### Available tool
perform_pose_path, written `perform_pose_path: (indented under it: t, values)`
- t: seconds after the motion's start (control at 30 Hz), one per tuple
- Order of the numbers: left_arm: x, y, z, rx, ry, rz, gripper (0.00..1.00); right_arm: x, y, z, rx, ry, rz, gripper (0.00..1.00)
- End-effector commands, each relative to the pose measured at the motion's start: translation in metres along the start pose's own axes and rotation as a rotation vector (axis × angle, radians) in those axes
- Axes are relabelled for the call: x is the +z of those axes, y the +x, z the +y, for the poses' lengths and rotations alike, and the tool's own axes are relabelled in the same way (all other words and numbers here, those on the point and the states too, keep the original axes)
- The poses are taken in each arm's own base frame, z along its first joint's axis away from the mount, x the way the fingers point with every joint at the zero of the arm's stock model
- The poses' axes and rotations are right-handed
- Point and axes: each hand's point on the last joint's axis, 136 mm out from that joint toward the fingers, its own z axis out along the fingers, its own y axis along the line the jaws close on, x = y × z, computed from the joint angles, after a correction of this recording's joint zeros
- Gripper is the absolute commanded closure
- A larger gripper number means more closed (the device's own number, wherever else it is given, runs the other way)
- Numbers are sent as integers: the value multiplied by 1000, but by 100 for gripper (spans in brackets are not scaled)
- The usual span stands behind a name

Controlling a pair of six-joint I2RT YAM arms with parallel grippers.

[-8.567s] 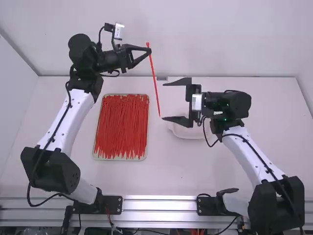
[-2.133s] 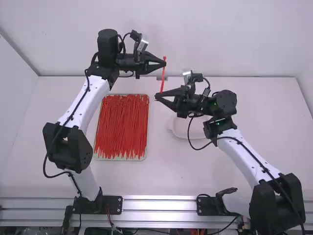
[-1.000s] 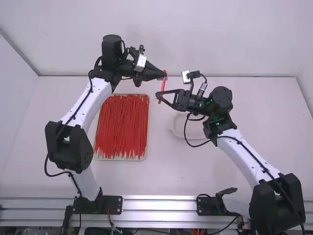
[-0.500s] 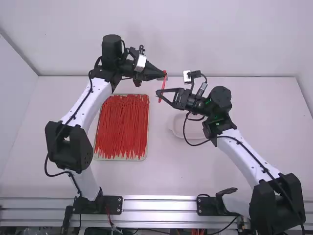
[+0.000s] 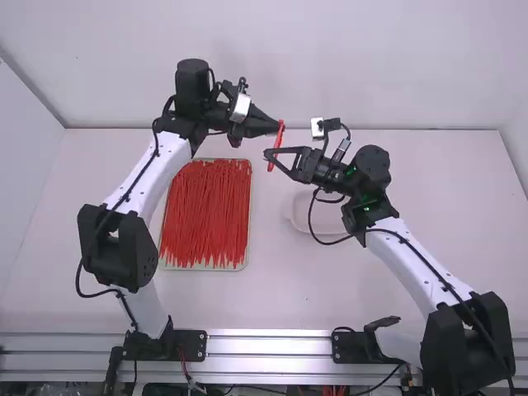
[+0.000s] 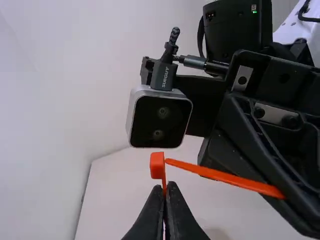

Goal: Fasten the cable tie

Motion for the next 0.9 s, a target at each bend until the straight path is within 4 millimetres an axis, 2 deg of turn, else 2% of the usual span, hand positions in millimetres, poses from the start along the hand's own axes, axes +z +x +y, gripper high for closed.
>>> perform_pose_path:
  t: [0.0, 0.7, 0.87]
  values:
    - [6, -1, -8, 13, 41, -24, 98, -1, -8, 15, -38, -21, -17, 100]
    - [6, 3, -9, -5, 42, -24, 98, -1, -9, 18, -4, -32, -22, 100]
    - [6, 3, -9, -3, 42, -24, 99, -8, -16, 15, 38, -25, -31, 100]
